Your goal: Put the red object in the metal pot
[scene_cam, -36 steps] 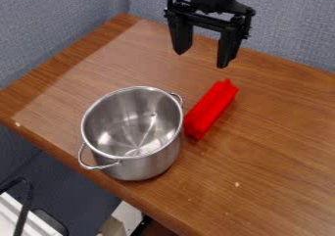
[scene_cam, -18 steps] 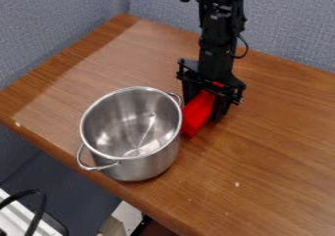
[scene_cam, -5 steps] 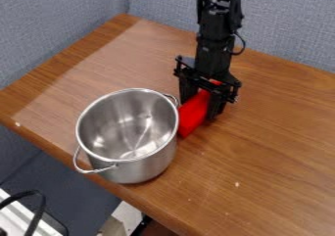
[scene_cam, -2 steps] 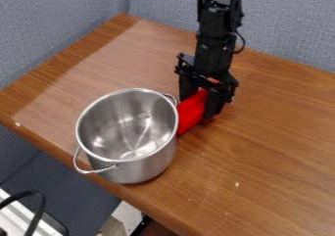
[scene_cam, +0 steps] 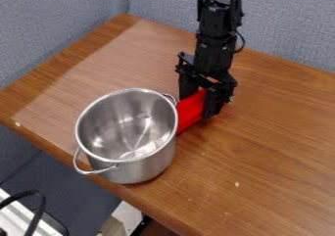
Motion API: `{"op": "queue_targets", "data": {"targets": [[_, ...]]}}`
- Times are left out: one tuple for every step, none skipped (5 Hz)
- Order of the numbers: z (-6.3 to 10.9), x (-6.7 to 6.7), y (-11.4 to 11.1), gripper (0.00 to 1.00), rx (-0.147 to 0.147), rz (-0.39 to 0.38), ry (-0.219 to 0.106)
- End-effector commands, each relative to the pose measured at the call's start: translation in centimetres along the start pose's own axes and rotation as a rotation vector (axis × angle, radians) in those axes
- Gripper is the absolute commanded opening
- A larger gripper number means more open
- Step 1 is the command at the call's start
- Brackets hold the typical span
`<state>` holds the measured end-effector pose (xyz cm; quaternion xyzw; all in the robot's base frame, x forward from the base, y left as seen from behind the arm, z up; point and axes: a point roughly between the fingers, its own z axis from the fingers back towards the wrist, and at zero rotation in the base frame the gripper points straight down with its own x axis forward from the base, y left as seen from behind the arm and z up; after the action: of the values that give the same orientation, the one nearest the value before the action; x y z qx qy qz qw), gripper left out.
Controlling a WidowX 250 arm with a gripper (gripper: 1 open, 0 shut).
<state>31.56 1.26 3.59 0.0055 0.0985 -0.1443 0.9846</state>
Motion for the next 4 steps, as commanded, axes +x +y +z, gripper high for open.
{"op": "queue_targets", "data": {"targets": [[3.6, 0.6, 0.3, 0.00, 0.039, -0.018, -0.107], [3.9, 0.5, 0.2, 0.00, 0.041, -0.039, -0.116], [4.5, 0.5, 0.0, 0.00, 0.044, -0.063, -0.138], [7.9, -0.8, -0.2, 0.00, 0.074, -0.074, -0.249]]}}
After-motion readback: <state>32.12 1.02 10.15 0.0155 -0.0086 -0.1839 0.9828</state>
